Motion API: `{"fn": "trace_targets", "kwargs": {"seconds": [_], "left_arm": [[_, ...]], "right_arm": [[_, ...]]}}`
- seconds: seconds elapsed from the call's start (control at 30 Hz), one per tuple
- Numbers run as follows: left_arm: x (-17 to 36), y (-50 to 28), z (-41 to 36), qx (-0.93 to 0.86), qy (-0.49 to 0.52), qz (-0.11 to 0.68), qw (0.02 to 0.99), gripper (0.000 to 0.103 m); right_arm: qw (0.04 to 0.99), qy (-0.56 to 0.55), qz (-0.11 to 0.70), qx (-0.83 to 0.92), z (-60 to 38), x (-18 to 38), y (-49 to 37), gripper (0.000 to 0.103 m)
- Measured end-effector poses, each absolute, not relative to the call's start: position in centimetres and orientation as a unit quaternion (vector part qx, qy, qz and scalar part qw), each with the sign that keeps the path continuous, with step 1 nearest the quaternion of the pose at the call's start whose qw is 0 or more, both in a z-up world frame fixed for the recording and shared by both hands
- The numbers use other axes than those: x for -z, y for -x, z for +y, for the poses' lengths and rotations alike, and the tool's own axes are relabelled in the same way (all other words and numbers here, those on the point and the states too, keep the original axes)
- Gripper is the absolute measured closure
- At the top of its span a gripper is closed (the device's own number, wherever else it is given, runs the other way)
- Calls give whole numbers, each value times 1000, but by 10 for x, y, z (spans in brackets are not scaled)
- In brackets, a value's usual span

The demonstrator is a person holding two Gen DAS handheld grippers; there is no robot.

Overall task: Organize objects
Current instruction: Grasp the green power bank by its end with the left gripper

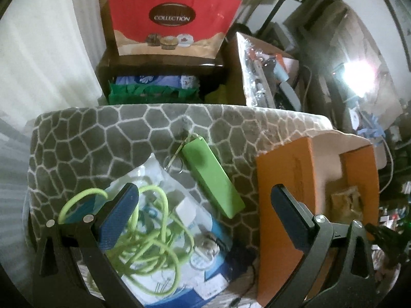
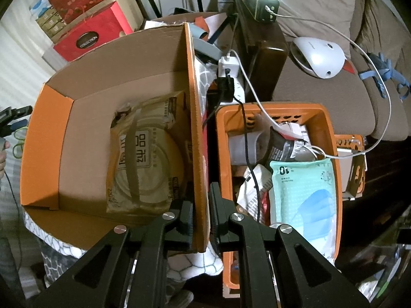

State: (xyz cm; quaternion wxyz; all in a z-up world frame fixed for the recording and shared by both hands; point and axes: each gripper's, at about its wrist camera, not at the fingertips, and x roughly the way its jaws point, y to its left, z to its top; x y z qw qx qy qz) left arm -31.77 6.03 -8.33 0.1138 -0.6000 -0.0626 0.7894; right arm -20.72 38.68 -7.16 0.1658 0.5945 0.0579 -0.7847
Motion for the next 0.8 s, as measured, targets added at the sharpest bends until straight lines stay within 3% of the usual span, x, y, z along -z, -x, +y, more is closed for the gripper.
{"fn": "trace_targets", "kwargs": {"seconds": [0.17, 0.37, 0.43, 0.63, 0.8], "left_arm": [[95, 330, 70, -792, 601, -47, 97, 7], [110, 343, 82, -785, 611, -43, 92, 33], [115, 348, 85, -782, 615, -40, 94, 48], [131, 357, 94, -771, 629, -25, 91, 56], [134, 358, 96, -777, 624, -16, 87, 70]], "right_arm": [[164, -594, 63, 785, 386, 72, 207, 92], [165, -594, 65, 785, 386, 72, 208, 92], [164, -594, 65, 785, 385, 72, 208, 92], [167, -594, 67, 784, 384, 73, 208, 92], [166, -594, 66, 784, 383, 73, 209, 92]]}}
